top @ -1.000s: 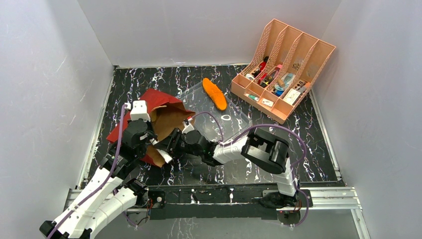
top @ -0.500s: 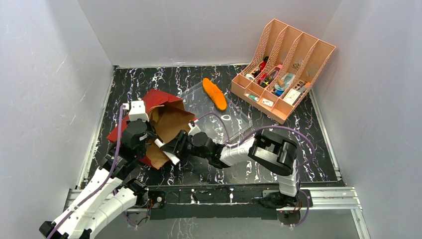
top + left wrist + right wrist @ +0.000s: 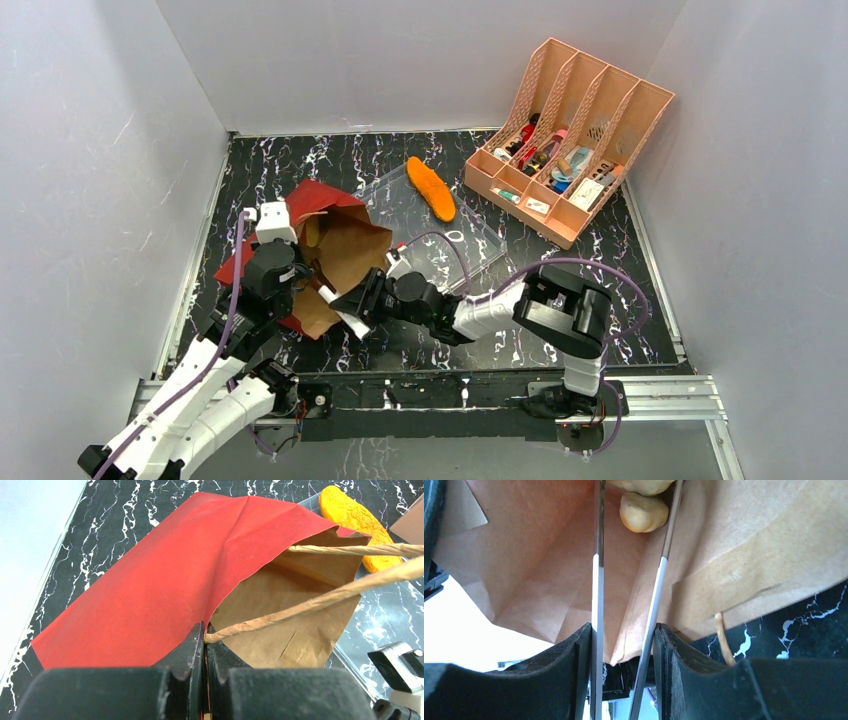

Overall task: Take the fake bread out of the paper bag
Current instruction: Take out the fake bread from the paper bag.

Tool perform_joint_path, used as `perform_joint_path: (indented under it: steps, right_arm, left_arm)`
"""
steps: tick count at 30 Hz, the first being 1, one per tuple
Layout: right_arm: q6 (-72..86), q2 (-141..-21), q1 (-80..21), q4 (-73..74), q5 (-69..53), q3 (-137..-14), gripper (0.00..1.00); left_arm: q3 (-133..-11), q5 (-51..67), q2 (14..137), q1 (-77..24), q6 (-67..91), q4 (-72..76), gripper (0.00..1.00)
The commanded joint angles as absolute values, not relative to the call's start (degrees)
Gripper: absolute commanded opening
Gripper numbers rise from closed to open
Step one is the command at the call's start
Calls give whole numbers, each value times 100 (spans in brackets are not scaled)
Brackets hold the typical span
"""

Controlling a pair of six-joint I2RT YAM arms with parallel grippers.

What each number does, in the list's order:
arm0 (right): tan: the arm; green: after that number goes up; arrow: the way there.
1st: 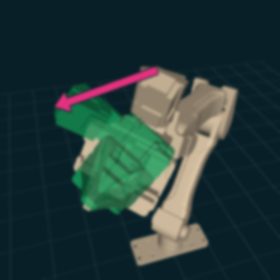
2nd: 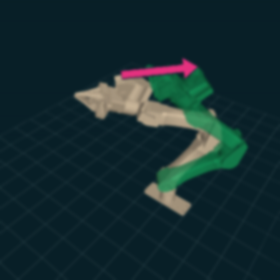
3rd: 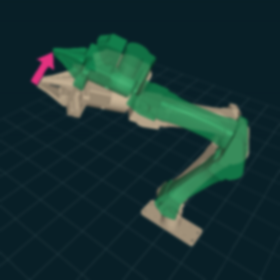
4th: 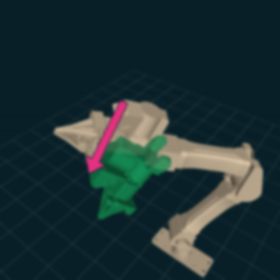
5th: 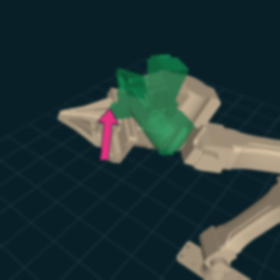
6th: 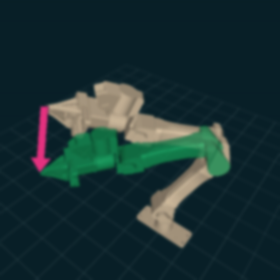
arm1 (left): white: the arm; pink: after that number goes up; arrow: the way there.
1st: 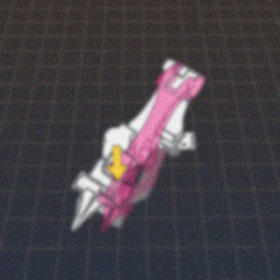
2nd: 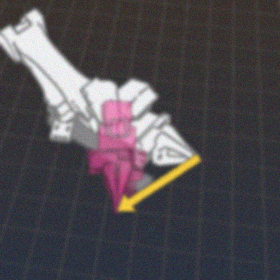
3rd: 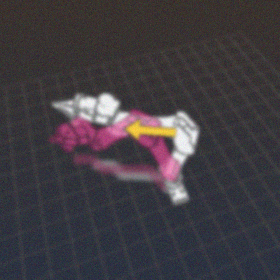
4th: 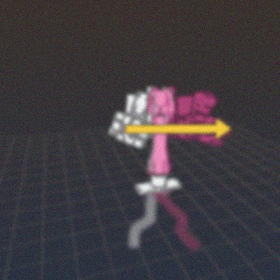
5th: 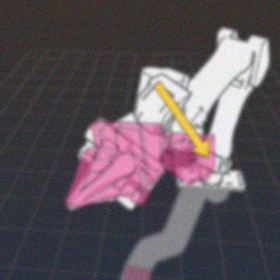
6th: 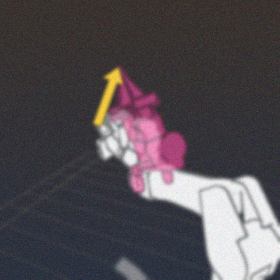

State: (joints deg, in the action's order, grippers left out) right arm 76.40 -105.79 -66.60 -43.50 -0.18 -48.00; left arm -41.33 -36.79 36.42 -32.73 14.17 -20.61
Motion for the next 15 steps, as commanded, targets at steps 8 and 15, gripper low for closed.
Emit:
perform_joint_path:
  steps: [8, 15]
  right_arm:
    - [7323, -10800, -6747, -4498, -331, -5432, 33]
    - [7219, -10982, -6723, -4190, -386, -5823, 43]
  left_arm:
    - [-4488, -3644, 3544, -3266, 1514, -2107, 0]
    - [-4527, -3519, 3533, -3268, 1486, -2113, 0]
